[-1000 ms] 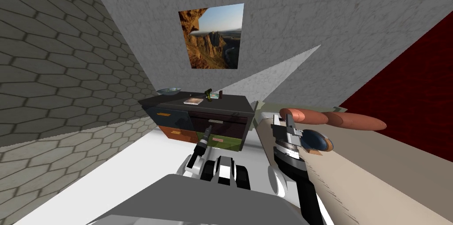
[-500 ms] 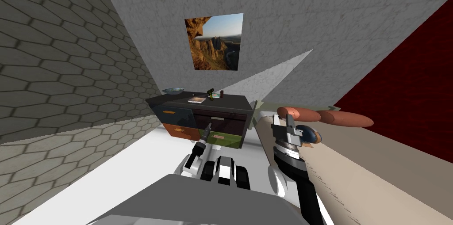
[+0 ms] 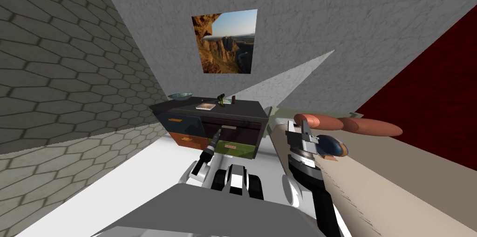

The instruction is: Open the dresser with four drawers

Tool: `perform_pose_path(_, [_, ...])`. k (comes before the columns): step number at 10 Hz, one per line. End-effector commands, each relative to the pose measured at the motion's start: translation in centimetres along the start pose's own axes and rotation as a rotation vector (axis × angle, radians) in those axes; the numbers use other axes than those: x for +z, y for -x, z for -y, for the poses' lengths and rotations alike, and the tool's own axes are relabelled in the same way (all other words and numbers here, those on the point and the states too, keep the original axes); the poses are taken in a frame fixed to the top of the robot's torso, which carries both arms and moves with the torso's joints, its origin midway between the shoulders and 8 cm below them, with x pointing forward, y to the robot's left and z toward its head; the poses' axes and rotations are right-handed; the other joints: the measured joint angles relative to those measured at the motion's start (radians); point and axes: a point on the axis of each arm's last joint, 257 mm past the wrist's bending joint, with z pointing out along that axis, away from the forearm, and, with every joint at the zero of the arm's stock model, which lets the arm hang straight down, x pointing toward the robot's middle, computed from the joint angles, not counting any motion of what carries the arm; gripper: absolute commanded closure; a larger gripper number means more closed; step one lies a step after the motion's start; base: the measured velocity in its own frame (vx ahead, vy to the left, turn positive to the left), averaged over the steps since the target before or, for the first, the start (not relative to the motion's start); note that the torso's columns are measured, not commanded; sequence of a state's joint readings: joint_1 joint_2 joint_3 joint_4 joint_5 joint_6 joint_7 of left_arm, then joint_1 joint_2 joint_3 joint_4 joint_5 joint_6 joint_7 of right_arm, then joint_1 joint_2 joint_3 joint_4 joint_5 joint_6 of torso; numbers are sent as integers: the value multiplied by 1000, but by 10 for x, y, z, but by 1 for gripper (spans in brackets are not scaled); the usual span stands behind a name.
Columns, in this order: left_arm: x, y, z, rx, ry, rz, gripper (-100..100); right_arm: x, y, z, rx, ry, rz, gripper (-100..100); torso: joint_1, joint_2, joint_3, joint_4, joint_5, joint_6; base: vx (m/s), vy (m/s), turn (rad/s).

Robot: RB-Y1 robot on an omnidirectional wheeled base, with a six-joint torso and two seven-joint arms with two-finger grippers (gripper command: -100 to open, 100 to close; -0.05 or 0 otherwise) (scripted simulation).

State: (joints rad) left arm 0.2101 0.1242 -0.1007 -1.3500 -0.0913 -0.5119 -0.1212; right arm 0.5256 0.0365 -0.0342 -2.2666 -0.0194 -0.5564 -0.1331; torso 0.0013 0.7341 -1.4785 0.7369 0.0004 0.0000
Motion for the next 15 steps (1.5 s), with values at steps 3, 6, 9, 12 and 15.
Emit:
perform_pose_path(3, [11,-21,7,-84,8,27,-100,0,0,0,0,0,0,0,-3,8,5,2,-1,0,82,15,-2])
perform_pose_path(6, [19,-20,13,-86,9,29,-100,0,0,0,0,0,0,0,-1,6,4,2,0,0,19,-2,-4])
perform_pose_path(9, [15,-20,13,-86,5,26,100,0,0,0,0,0,0,0,-1,4,3,1,0,0,-20,6,3])
perform_pose_path(12, [14,-21,18,-86,2,23,100,0,0,0,1,0,0,0,-2,8,5,1,0,-1,-173,-4,20])
perform_pose_path(15, [9,-25,17,-88,7,16,100,0,0,0,0,0,0,0,-1,0,0,2,-2,-1,-160,8,9])
